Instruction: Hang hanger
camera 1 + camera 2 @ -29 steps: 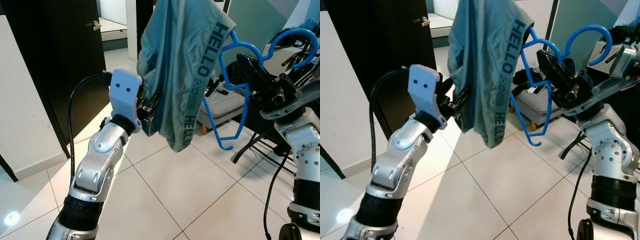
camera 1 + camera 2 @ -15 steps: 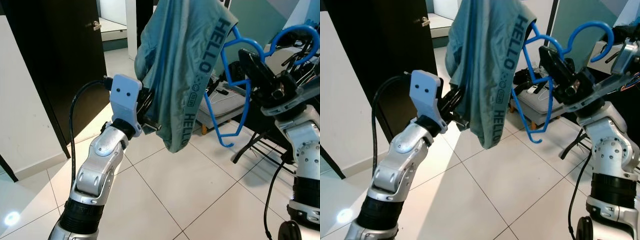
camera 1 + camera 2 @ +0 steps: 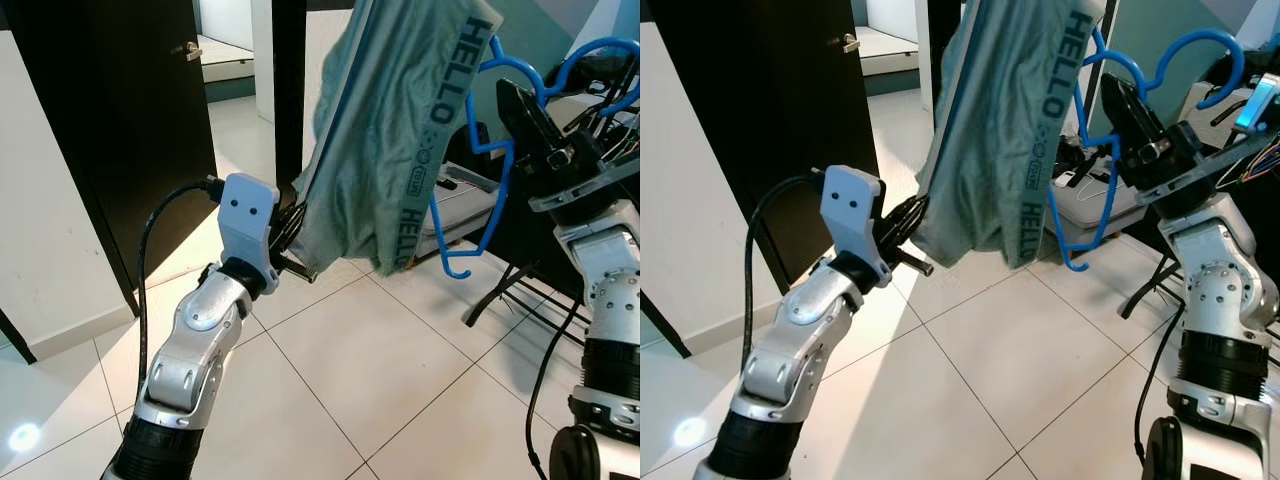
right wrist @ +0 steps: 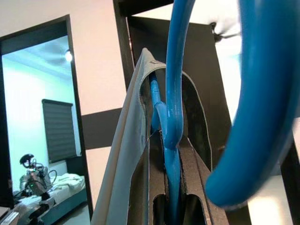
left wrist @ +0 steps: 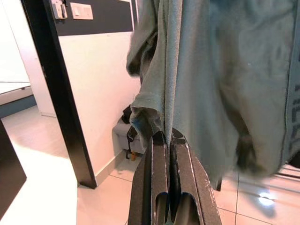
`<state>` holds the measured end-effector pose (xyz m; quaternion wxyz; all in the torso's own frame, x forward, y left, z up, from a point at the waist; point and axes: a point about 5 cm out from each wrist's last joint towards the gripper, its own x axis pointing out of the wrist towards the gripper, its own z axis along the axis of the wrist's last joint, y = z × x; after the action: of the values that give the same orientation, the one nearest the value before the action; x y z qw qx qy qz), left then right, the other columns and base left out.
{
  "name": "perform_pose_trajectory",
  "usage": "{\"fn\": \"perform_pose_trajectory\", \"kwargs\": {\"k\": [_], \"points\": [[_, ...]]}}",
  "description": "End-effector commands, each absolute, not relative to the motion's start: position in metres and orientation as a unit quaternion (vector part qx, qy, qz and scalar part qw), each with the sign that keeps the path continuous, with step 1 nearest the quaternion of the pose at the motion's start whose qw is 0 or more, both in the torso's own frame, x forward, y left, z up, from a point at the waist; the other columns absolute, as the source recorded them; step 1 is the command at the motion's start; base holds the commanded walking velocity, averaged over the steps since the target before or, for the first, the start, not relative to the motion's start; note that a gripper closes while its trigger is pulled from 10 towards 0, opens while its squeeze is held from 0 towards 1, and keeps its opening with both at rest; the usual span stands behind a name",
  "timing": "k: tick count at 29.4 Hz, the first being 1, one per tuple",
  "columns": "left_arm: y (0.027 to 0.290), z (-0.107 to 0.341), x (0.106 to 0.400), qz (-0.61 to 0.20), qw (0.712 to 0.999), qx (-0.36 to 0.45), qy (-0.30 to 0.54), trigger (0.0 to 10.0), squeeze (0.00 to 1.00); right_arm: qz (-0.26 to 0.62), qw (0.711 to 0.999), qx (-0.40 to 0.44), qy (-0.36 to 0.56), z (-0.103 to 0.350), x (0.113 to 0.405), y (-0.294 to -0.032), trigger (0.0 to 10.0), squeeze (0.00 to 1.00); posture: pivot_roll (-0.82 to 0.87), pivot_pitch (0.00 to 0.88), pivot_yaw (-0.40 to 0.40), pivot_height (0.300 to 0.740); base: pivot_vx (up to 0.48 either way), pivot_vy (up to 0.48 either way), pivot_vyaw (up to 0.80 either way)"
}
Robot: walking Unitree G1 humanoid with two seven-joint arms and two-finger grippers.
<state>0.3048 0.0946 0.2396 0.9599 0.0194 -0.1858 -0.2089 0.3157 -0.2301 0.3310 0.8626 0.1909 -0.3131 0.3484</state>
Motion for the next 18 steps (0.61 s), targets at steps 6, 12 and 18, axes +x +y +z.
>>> {"fn": "perform_pose_trajectory", "kwargs": {"k": [6, 12, 18], "points": [[0.096, 0.229, 0.302, -0.217, 0.961, 0.029, -0.167, 0.0, 0.00, 0.332, 0.865, 0.190, -0.324, 0.335, 0.317, -0.234, 10.0, 0.00, 0.00, 0.000, -0.037, 0.740, 0.000, 0.000, 0.00], [0.099, 0.215, 0.300, -0.224, 0.963, 0.041, -0.143, 0.0, 0.00, 0.321, 0.875, 0.182, -0.313, 0.332, 0.321, -0.234, 10.0, 0.00, 0.00, 0.000, -0.037, 0.740, 0.000, 0.000, 0.00], [0.097, 0.210, 0.299, -0.232, 0.961, 0.061, -0.136, 0.0, 0.00, 0.337, 0.875, 0.173, -0.301, 0.329, 0.322, -0.229, 10.0, 0.00, 0.00, 0.000, -0.040, 0.740, 0.000, 0.000, 0.00]]}}
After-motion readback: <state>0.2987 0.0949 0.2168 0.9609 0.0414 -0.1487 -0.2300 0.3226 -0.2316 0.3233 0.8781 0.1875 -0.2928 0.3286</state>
